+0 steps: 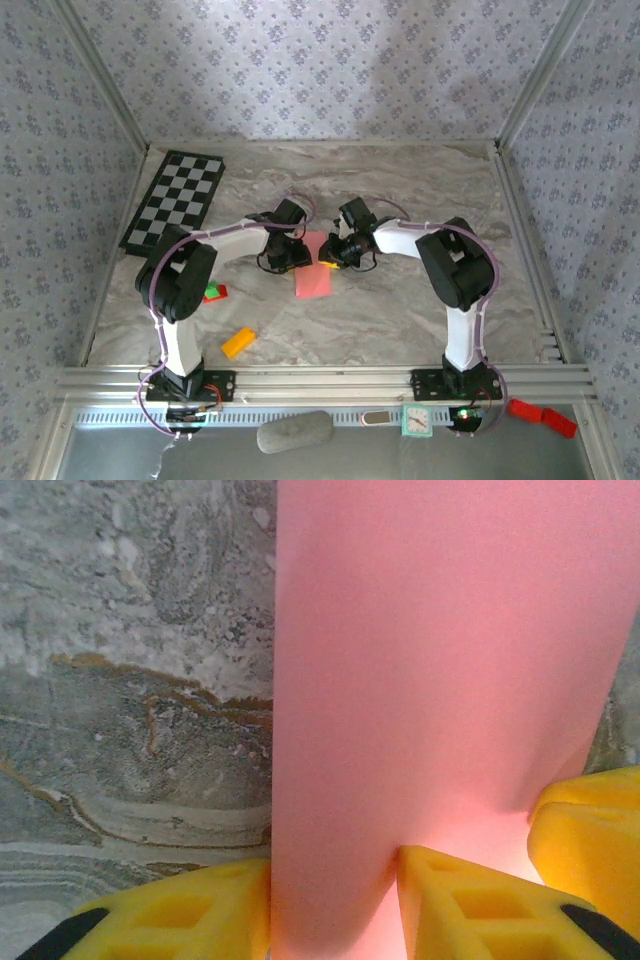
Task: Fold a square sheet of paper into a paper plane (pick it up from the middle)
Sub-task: Hold the square sheet of paper at the center of the table.
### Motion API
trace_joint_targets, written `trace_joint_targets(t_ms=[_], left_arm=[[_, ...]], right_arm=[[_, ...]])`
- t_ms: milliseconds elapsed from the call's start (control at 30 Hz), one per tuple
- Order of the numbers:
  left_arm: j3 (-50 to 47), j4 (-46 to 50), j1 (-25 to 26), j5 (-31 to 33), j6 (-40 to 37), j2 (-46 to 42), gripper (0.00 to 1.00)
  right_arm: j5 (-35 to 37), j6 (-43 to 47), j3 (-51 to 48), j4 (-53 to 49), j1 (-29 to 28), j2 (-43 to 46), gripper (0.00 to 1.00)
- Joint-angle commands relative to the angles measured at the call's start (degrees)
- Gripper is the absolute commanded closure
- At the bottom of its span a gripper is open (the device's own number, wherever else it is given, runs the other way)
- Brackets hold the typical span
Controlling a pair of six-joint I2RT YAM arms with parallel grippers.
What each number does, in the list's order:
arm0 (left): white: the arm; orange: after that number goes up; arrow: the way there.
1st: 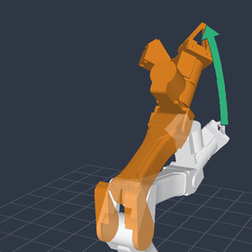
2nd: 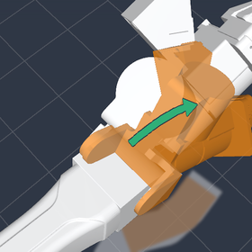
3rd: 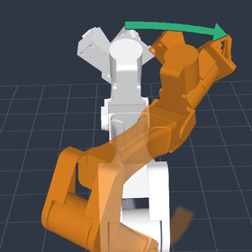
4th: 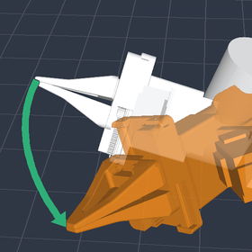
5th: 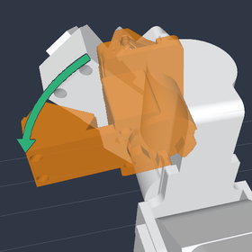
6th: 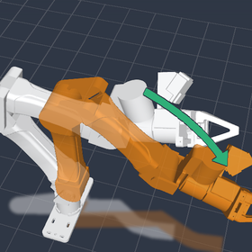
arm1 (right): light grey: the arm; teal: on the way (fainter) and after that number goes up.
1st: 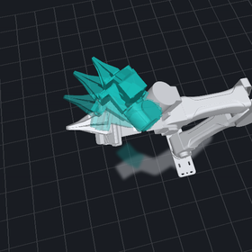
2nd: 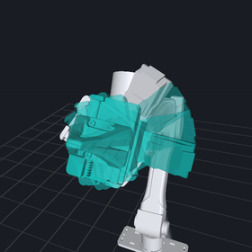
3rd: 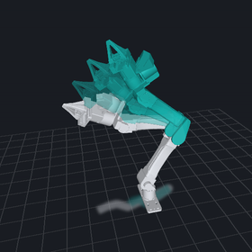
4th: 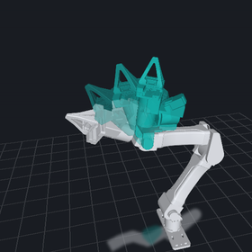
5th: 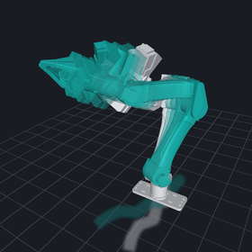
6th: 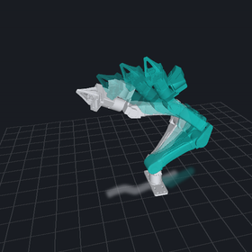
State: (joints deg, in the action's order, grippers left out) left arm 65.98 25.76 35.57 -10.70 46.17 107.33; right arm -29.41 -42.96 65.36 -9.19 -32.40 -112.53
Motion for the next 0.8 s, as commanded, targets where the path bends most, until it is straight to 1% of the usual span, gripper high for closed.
trace_joint_targets(t_ms=[0,100,167,300,400,467,533,633,667,767], left_arm=[[-2.44,-1.98,0.53,0.06,0.32,5.59,0.61],[-1.11,-0.86,0.22,0.39,0.20,3.41,0.61],[0.33,0.56,-0.07,1.87,-0.17,0.80,0.60],[2.52,3.29,-0.89,5.99,-0.83,-4.62,0.57],[3.88,6.42,-0.98,10.88,-1.98,-7.65,0.55],[4.25,7.28,-0.98,11.82,-2.82,-8.95,0.56],[3.62,5.50,-0.99,9.05,-3.62,-9.77,0.56],[1.90,0.02,-0.97,-0.60,-3.60,-9.44,0.61],[1.21,-2.19,-0.92,-3.59,-3.03,-9.06,0.63],[0.38,-5.36,-0.90,-7.75,-2.16,-7.66,0.71]], right_arm=[[4.06,1.95,0.04,-5.85,-0.61,-2.91,0.80],[5.96,2.16,-0.50,-7.08,-0.78,-3.51,0.81],[6.95,2.34,-0.59,-7.90,-0.96,-3.88,0.82],[8.90,2.84,0.02,-9.74,-1.43,-4.70,0.83],[10.38,3.21,1.02,-11.29,-1.76,-5.33,0.84],[11.59,3.29,1.93,-12.50,-2.04,-5.72,0.86],[12.37,3.37,2.51,-13.43,-2.14,-6.18,0.87],[12.87,3.50,2.49,-14.41,-2.29,-6.97,0.89],[13.05,3.58,4.46,-14.76,-2.36,-7.30,0.90],[13.24,3.65,4.86,-15.18,-2.49,-7.92,0.91]])
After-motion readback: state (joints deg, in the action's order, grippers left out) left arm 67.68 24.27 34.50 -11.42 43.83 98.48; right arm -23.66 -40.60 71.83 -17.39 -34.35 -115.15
